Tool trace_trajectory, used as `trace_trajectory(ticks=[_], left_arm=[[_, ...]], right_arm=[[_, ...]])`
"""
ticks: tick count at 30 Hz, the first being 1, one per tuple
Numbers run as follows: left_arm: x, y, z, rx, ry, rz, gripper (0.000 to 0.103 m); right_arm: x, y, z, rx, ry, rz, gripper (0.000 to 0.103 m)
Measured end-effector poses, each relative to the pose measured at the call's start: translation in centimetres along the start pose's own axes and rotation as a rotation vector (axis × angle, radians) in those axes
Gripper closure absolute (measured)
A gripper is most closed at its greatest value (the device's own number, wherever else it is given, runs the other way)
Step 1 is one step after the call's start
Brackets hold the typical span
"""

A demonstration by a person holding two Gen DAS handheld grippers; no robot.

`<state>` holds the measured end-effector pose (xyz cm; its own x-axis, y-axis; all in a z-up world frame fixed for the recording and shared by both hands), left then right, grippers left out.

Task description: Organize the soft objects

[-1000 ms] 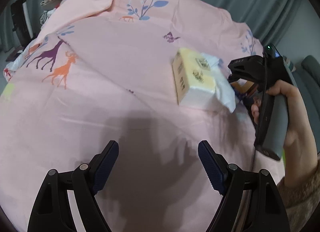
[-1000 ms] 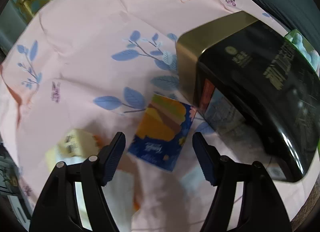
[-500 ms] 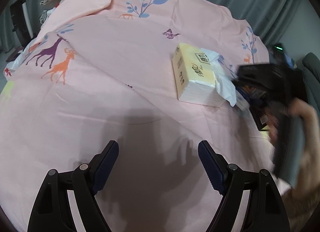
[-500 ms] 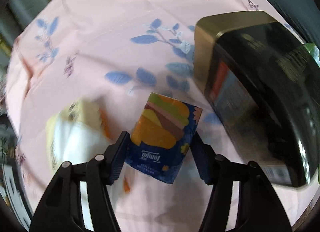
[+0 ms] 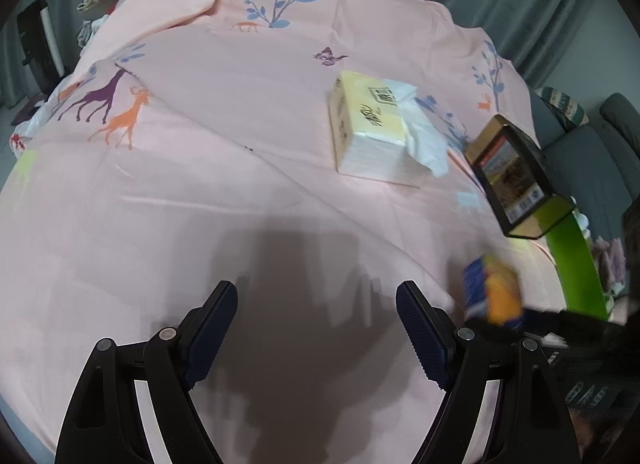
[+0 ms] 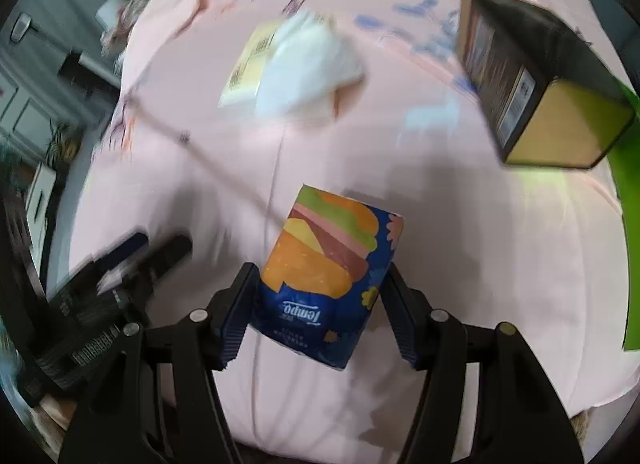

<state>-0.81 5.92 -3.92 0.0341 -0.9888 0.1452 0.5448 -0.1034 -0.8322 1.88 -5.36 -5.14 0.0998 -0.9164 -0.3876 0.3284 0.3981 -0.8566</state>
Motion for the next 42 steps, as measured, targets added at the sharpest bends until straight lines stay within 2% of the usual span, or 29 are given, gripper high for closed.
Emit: trace_trajectory(ticks=[5,8,10,12,15,18,21,24,26,33,42], left_arm=[[0.2,-1.3,-0.8,-0.004,-0.015,-0.013,0.021],[0.7,-2.0,-1.3,-0.011,-0.018,-0.021,0.021],[1.5,-2.6,-1.5,-0.012,-0.016,-0.042,0.021],[2.4,-3.1,-1.7,-0.012,-0.010,-0.076,0.021],[4.4,-3.9,-2.2,-0.020,-0.015,-0.186,0.021],[6.5,-4.0,-3.0,-0.050,0.004,-0.251,0.025],[8.1,-3.8,-3.9,-0.068,0.048,-0.250,0.033],[9.9,-3.6,-5.0,-0.096,0.084,-0.289,0.042],[11.1,-3.5,-5.7,-0.111,0.111,-0.306,0.048],[11.8,-2.2,-6.7,-0.136,0.142,-0.267,0.051],[12.2,-2.9,-6.4,-0.088,0.174,-0.239,0.053]], right_arm=[[0.1,-0.3,-1.8,-0.013,0.009,0.029,0.035],[0.5,-2.0,-1.8,0.037,0.020,0.029,0.025],[0.7,-3.6,-1.2,0.086,0.036,0.050,0.023],[1.2,-4.8,-0.9,0.116,0.059,0.070,0.023],[1.6,-6.2,-1.0,0.170,0.116,0.143,0.023],[1.7,-6.6,-1.4,0.204,0.173,0.216,0.029],[2.3,-6.5,-2.2,0.208,0.232,0.258,0.039],[2.5,-5.4,-2.4,0.191,0.292,0.321,0.047],[2.5,-4.7,-2.7,0.171,0.309,0.331,0.051],[2.3,-1.9,-3.4,0.097,0.328,0.379,0.056],[2.3,-1.9,-2.8,0.131,0.308,0.402,0.062]])
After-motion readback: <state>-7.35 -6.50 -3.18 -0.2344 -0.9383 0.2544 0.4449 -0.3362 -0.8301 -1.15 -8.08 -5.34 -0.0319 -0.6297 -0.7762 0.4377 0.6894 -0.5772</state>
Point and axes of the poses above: each gripper's, at about its wrist camera, not at the fingertips, and y roughly the way its jaws point, x to its right, z to its top, the point moved 10 cm from there along y, roughly the way its jaws point, and after that the axes turned 12 degrees about z, right-handed, at the moved point
